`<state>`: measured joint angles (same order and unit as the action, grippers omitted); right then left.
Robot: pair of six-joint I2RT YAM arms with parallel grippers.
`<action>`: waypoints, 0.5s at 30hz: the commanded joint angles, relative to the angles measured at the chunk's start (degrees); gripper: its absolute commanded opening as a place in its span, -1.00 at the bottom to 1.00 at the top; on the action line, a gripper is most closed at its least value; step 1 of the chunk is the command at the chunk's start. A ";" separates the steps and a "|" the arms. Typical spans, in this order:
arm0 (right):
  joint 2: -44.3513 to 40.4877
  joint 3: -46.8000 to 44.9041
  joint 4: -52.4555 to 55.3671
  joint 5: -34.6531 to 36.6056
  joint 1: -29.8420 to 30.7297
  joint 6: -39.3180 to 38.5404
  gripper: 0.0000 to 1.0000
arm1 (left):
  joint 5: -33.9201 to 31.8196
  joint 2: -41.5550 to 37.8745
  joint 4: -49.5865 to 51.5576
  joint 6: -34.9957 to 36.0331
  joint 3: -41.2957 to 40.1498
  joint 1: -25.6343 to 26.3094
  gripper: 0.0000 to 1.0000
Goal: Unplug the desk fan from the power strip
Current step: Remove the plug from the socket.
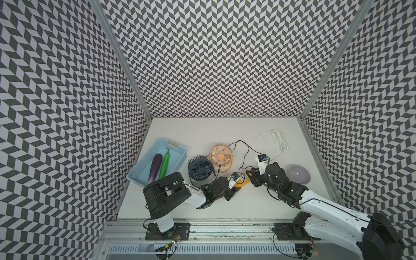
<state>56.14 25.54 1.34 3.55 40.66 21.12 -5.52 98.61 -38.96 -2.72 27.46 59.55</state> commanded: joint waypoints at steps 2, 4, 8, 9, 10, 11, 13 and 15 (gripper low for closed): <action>-1.85 0.40 -1.13 -1.00 -0.49 0.55 -0.56 | -1.70 -1.31 -3.11 -0.84 -0.10 0.75 -0.39; -1.95 0.96 -0.79 -0.79 -0.66 0.69 -0.56 | -1.77 -1.15 -2.80 -0.82 0.12 1.09 -0.38; -1.91 2.63 -0.39 -1.28 -1.91 1.25 -0.55 | -1.68 -1.14 -2.79 -1.43 -0.40 2.14 -0.39; -1.83 3.04 -0.49 -1.72 -2.44 1.54 -0.55 | -1.71 -1.19 -2.79 -1.70 -0.61 2.41 -0.39; -1.70 3.43 -0.68 -2.13 -3.05 1.83 -0.55 | -1.69 -1.24 -2.80 -1.96 -0.87 2.68 -0.39; -1.54 3.80 -0.88 -2.49 -3.75 2.12 -0.55 | -1.75 -1.41 -2.83 -2.14 -1.13 3.08 -0.39; -1.04 4.85 -1.01 -3.34 -5.06 2.58 -0.55 | -2.07 -1.70 -2.88 -2.46 -1.65 3.72 -0.39; 0.31 6.53 -0.43 -4.52 -6.66 3.01 -0.55 | -2.13 -1.84 -2.87 -2.74 -1.99 4.17 -0.39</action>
<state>55.48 28.84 2.96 1.23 35.59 22.79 -7.14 98.50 -39.20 -4.47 26.00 62.81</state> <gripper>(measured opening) 0.441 0.464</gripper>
